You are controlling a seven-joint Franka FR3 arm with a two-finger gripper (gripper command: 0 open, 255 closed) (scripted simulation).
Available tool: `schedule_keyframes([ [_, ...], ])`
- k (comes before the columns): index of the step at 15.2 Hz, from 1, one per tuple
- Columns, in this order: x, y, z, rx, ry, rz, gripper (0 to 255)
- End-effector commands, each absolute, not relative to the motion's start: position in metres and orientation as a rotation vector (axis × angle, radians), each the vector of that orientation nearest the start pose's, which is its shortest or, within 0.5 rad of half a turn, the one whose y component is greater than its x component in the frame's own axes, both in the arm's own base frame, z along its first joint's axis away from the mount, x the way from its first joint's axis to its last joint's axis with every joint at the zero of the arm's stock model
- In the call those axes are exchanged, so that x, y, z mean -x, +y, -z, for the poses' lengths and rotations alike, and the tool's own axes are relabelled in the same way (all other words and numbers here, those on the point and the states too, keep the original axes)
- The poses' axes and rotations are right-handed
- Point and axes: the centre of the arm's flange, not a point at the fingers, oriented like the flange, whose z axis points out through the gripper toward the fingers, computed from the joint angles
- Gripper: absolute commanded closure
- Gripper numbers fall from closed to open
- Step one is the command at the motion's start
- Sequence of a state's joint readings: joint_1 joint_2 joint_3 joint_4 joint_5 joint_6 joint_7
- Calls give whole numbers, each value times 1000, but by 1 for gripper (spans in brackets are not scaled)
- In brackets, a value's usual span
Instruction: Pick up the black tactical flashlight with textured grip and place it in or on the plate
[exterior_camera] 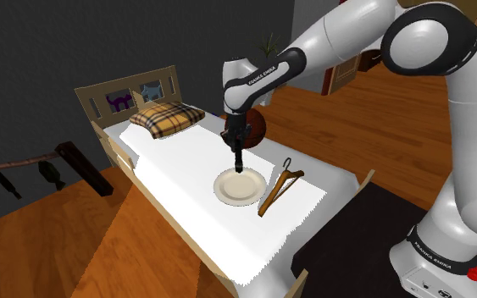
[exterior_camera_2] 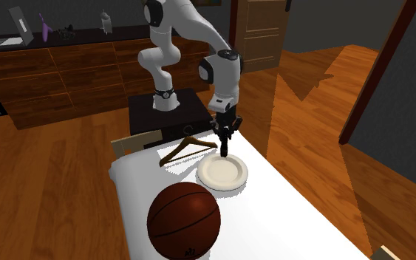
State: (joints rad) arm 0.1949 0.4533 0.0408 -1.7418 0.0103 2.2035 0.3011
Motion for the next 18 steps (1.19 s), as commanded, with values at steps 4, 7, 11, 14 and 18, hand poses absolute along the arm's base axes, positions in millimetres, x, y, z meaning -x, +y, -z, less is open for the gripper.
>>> schedule_keyframes([
  [4, -643, 153, -290, 3112, 118, 3, 255],
  [7, -643, 153, -275, 3112, 118, 3, 255],
  [11, -643, 153, -253, 3112, 118, 3, 255],
  [14, -643, 153, -238, 3112, 118, 3, 255],
  [18, -643, 153, -229, 3112, 118, 3, 255],
])
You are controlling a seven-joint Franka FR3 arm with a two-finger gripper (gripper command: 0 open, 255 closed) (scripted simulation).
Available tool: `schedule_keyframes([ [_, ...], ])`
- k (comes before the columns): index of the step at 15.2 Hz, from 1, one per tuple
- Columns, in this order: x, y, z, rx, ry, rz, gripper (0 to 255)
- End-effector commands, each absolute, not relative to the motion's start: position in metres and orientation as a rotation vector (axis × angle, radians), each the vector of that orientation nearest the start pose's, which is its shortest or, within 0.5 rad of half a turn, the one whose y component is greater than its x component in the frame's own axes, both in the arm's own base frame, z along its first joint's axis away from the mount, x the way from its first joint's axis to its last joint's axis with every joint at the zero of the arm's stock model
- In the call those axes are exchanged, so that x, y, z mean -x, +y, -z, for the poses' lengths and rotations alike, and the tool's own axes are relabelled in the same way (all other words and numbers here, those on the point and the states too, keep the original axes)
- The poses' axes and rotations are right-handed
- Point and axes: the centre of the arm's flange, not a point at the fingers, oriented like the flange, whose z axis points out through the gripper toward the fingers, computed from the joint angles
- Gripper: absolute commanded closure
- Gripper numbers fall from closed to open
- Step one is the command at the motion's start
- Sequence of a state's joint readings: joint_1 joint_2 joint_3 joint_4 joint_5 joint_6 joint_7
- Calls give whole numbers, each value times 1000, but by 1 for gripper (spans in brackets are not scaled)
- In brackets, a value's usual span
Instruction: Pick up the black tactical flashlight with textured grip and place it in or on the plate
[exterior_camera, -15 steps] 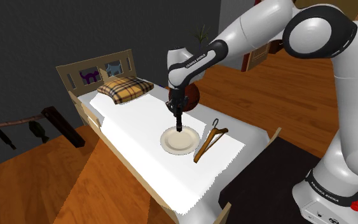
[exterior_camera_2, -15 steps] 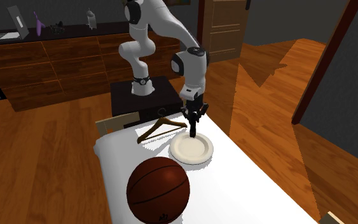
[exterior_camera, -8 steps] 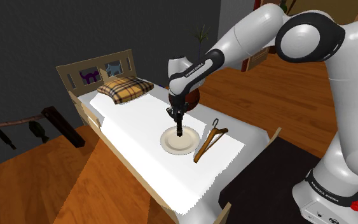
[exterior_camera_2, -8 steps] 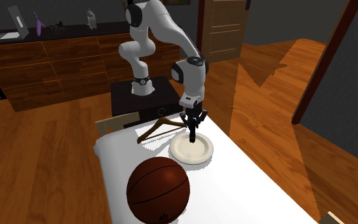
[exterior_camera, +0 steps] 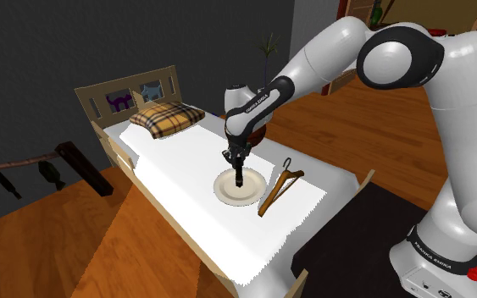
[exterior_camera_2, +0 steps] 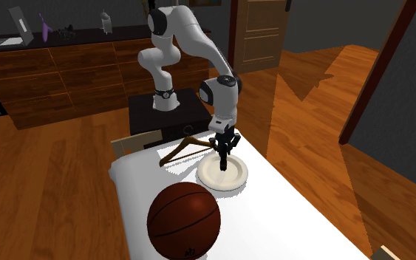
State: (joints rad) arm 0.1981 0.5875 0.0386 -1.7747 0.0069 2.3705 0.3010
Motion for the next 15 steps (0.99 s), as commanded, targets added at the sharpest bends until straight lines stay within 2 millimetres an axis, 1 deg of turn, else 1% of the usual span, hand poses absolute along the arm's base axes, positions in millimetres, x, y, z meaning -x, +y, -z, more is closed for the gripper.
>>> schedule_keyframes([
  [1, -643, 153, -229, 3112, 118, 3, 255],
  [5, -643, 153, -229, 3112, 118, 3, 255],
  [6, -643, 153, -229, 3112, 118, 3, 0],
  [11, -643, 153, -229, 3112, 118, 3, 0],
  [14, -643, 152, -268, 3112, 118, 3, 0],
  [15, -643, 151, -279, 3112, 118, 3, 0],
])
